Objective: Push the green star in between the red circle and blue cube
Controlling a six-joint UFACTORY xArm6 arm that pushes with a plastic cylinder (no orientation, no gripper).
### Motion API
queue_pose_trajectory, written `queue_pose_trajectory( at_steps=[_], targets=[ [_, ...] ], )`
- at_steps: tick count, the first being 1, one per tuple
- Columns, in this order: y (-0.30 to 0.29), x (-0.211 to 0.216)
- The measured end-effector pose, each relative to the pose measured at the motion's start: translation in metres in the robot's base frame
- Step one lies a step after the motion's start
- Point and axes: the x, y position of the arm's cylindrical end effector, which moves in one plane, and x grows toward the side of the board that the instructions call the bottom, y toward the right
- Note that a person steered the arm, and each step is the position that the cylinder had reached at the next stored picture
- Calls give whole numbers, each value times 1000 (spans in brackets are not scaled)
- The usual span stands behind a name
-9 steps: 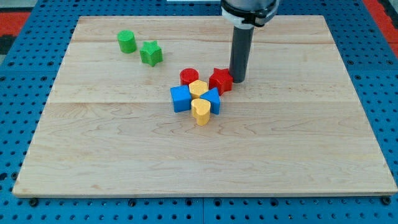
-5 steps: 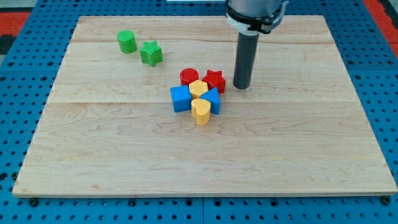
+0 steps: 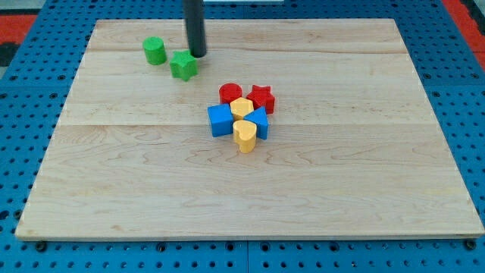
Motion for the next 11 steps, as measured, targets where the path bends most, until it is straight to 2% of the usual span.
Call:
queue_pose_trajectory(
  at_steps=[2, 3, 5, 6, 7, 10, 11],
  targets=[
    [-55, 35],
    [-43, 40],
    [-4, 87],
    [-40, 105],
    [-14, 123],
    [22, 123],
    [-17, 119]
  ],
)
